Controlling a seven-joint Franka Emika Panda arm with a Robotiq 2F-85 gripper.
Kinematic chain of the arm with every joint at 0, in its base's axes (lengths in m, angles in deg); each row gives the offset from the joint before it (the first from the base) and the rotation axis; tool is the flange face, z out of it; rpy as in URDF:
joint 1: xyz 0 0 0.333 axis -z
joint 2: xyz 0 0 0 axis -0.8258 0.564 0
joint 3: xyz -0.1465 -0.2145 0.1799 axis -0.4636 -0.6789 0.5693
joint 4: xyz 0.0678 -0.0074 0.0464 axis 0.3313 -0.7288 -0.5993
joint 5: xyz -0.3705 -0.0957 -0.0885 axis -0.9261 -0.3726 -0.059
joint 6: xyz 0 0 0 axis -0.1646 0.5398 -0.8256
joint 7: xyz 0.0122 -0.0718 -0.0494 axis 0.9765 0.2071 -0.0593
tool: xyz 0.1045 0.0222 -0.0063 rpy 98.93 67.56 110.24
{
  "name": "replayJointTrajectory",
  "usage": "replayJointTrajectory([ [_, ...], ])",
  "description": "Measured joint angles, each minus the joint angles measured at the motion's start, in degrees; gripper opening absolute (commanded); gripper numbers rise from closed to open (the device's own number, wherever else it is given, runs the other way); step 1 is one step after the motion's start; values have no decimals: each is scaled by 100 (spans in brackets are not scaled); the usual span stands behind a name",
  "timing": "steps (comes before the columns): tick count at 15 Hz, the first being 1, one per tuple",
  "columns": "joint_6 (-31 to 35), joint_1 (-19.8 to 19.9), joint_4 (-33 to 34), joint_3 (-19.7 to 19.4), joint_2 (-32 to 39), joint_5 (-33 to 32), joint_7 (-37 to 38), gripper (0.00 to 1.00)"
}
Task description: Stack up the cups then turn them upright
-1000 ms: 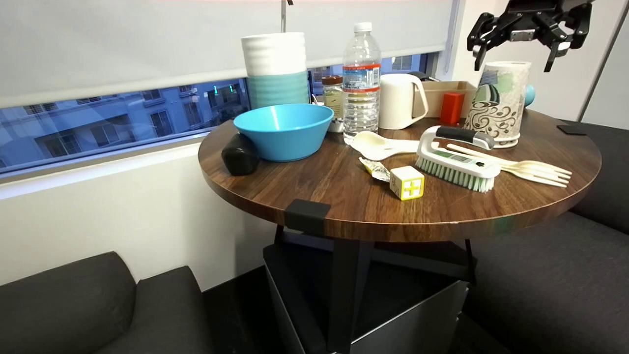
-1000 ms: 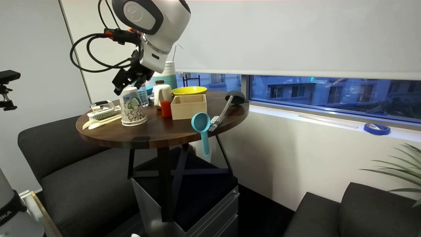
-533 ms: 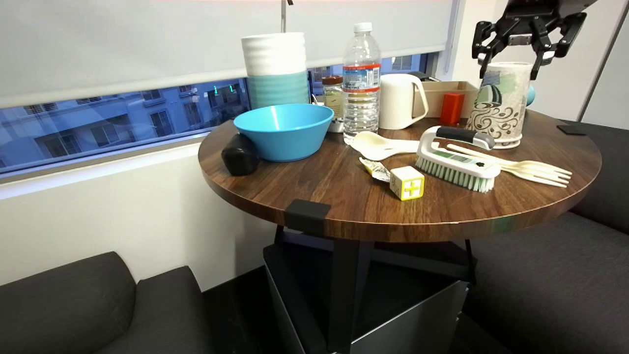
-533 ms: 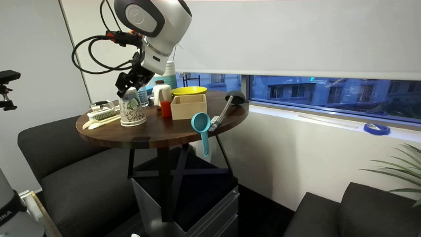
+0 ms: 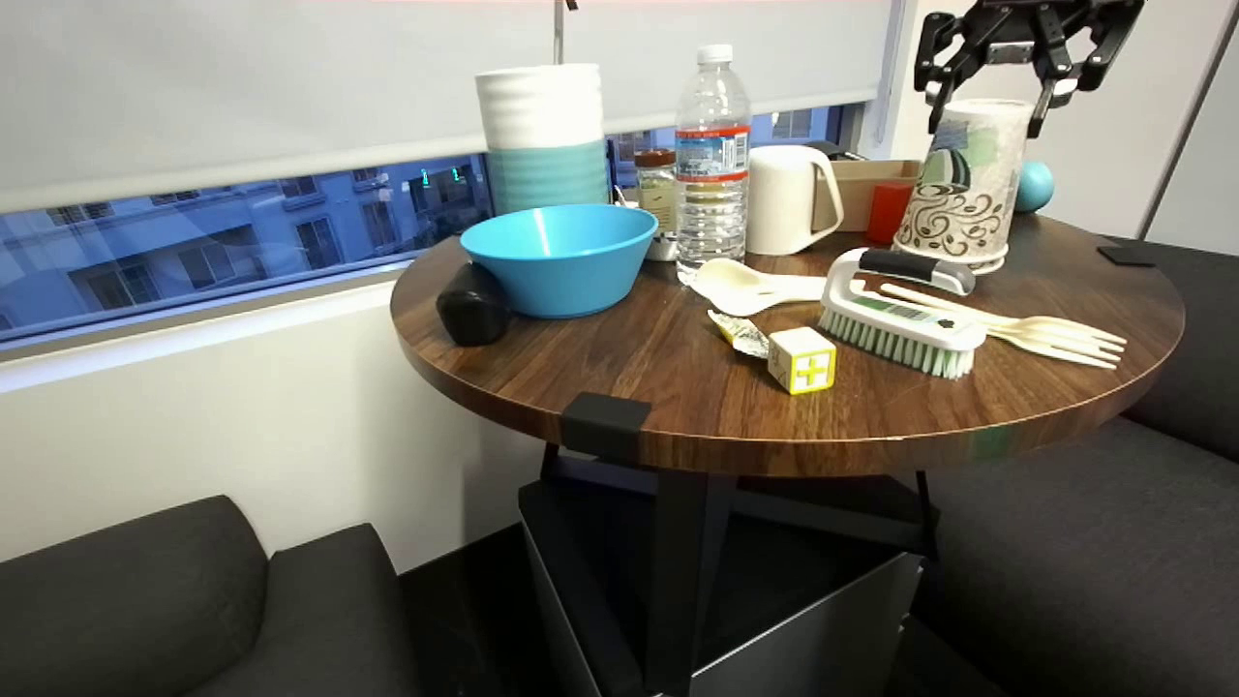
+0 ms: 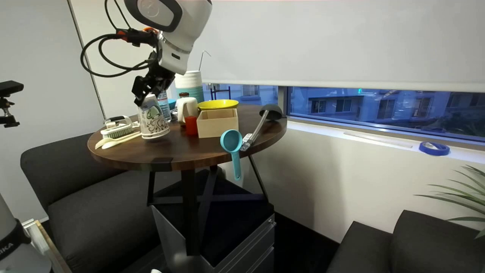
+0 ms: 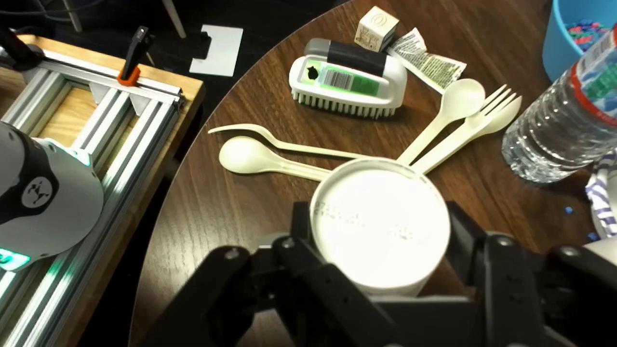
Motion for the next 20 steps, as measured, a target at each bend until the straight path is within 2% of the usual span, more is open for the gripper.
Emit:
replayJointTrajectory([
  [4,656,-124,-88,487,-458,-599,597,42],
  [9,1473,-173,-514,1038,-1000,-1420,1682,42],
  [13,1764,-173,-856,1366,-1298,-2258,2602,42],
  [16,1840,-184,-1054,1521,-1414,-2625,3076,44],
  [17,1856,-201,-1088,1551,-1429,-2687,3174,92],
  [20,1882,-281,-1149,1562,-1460,-2730,3308,100],
])
